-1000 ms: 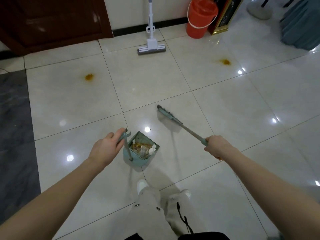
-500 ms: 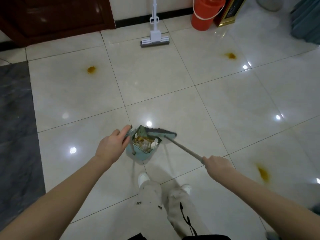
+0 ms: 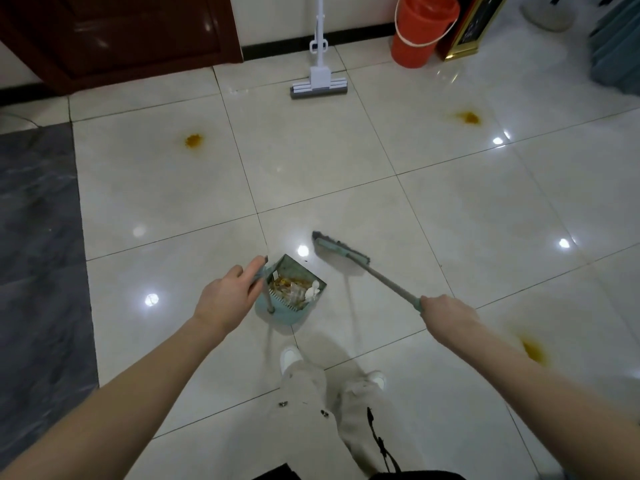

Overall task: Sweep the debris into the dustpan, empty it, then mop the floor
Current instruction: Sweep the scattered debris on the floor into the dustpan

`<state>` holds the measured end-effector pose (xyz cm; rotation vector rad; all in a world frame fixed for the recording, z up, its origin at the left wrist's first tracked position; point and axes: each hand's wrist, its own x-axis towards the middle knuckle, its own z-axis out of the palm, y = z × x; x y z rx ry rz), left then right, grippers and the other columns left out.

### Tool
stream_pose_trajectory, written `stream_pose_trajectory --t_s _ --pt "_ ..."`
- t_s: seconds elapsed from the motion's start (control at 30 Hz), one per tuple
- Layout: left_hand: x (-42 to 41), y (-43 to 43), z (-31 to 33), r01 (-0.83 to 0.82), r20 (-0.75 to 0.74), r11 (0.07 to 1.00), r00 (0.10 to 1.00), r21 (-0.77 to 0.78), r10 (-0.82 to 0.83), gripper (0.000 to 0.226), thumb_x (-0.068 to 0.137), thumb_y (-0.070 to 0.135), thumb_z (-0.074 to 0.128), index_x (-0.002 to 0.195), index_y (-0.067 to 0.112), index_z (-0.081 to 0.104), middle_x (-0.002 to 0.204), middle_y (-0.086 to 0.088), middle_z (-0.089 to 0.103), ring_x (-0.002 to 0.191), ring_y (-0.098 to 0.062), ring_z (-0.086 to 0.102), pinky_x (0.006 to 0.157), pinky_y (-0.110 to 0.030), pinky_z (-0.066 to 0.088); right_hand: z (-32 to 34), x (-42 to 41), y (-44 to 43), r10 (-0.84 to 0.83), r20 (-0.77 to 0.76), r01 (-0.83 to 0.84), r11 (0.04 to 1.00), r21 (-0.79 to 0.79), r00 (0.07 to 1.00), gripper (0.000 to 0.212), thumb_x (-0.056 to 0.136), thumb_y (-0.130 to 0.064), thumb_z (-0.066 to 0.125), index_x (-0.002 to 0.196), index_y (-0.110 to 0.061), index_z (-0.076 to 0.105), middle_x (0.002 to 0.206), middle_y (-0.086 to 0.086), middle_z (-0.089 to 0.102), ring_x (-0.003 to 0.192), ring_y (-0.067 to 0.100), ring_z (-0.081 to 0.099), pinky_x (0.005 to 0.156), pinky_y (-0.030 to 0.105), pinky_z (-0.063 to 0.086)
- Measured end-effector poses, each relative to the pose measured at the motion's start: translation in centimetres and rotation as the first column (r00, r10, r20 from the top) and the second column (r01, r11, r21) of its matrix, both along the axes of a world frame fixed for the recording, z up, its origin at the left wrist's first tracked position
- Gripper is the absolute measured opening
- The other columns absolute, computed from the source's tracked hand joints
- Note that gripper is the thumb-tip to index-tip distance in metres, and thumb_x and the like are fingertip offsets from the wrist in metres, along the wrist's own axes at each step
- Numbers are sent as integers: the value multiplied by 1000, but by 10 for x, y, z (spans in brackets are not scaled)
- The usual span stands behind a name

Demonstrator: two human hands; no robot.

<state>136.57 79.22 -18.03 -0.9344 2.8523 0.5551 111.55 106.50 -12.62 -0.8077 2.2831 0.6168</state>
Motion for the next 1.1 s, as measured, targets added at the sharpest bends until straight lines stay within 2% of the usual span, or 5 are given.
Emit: stream_pose_trajectory --t_s 0.23,0.4,0.73,0.9,1.1 --pt "14 3 -6 11 22 1000 1000 -16 -11 38 96 42 36 132 32 31 81 -5 55 55 -26 55 48 -36 53 -10 23 -12 139 14 -139 985 104 990 35 100 -10 35 130 -15 53 114 4 61 93 22 63 67 29 43" --pt "11 4 -6 -18 -14 1000 1000 2 18 36 97 39 40 130 32 30 79 -5 54 55 -28 55 49 -36 52 7 20 18 263 44 -266 960 86 964 30 103 -23 36 129 -23 49 77 -2 42 77 23 50 65 31 39" --pt "24 7 0 -25 22 1000 999 12 24 35 97 39 40 129 33 30 81 -4 54 55 -28 56 49 -36 53 25 -5 10 174 -22 -173 984 38 985 26 102 -26 36 123 -25 51 69 -5 35 73 23 49 63 30 39" --pt "26 10 1 -6 26 1000 1000 -1 6 37 95 44 32 130 31 32 79 -3 53 51 -24 54 45 -34 51 -2 -1 -19 113 -42 -111 993 45 993 31 102 -19 36 128 -20 54 108 4 62 98 24 63 66 31 41" --pt "21 9 -2 -12 22 1000 1000 -6 13 36 96 43 33 129 30 33 79 -4 53 52 -26 54 47 -35 52 -19 26 -20 138 14 -139 983 123 990 33 101 -15 37 130 -16 53 115 5 61 103 24 64 68 30 43"
